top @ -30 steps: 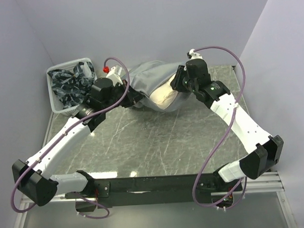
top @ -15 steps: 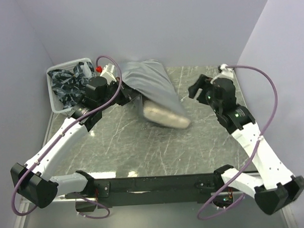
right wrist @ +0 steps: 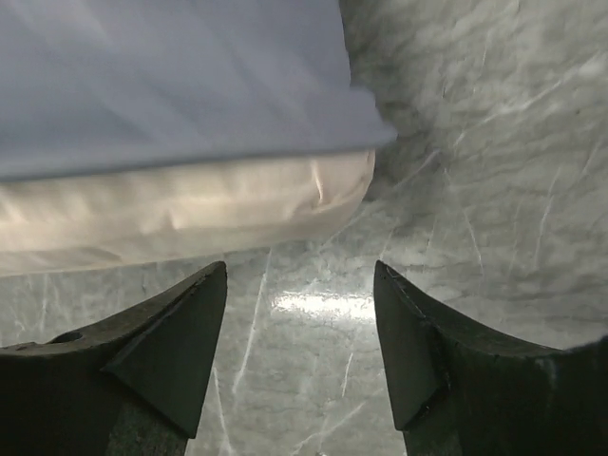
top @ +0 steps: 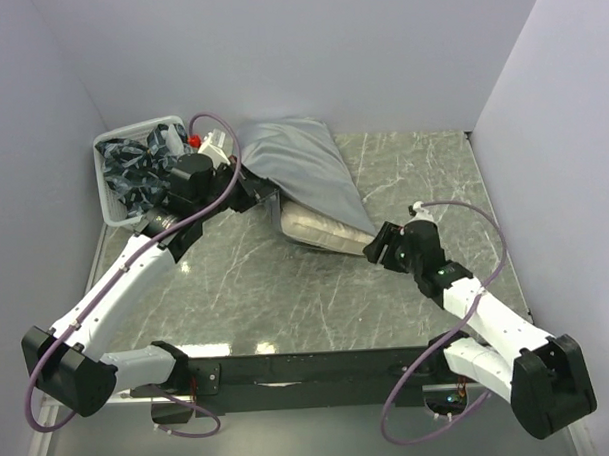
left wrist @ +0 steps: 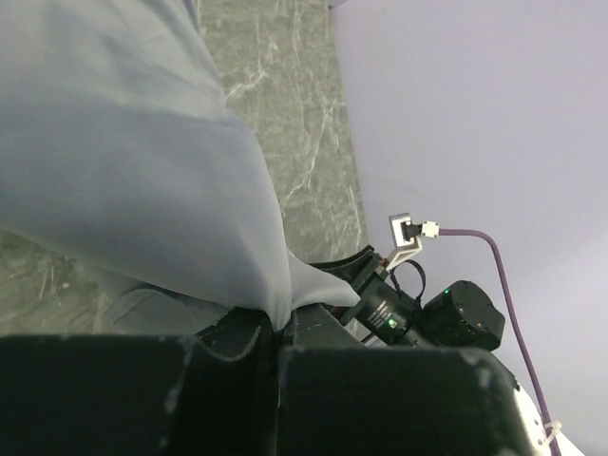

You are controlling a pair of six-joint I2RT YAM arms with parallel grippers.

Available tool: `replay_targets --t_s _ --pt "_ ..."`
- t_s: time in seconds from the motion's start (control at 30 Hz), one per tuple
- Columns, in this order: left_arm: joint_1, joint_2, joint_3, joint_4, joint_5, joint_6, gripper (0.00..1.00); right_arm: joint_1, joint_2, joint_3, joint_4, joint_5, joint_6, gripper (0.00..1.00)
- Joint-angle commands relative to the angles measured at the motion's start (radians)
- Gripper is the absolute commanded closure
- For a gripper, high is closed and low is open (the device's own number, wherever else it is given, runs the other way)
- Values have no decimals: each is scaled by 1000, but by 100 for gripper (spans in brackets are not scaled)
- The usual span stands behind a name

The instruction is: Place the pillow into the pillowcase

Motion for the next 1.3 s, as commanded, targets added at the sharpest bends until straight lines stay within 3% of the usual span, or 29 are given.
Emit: replay_targets --t_s 0.0,0.4,0.53,0.77,0.87,1.27 --pt "-2 -51 9 55 -14 19 99 13 17 -44 280 39 36 30" --pt "-2 -67 17 35 -11 26 99 16 114 -44 395 43 56 32" --pt "-2 -72 17 32 -9 23 99 19 165 -51 428 19 62 37" --pt "-2 -80 32 13 -15 32 99 22 211 -57 428 85 77 38" --pt "-2 -86 41 1 -23 39 98 22 194 -90 460 80 94 48" --pt "-2 -89 37 6 -17 39 98 122 45 -163 438 135 102 46"
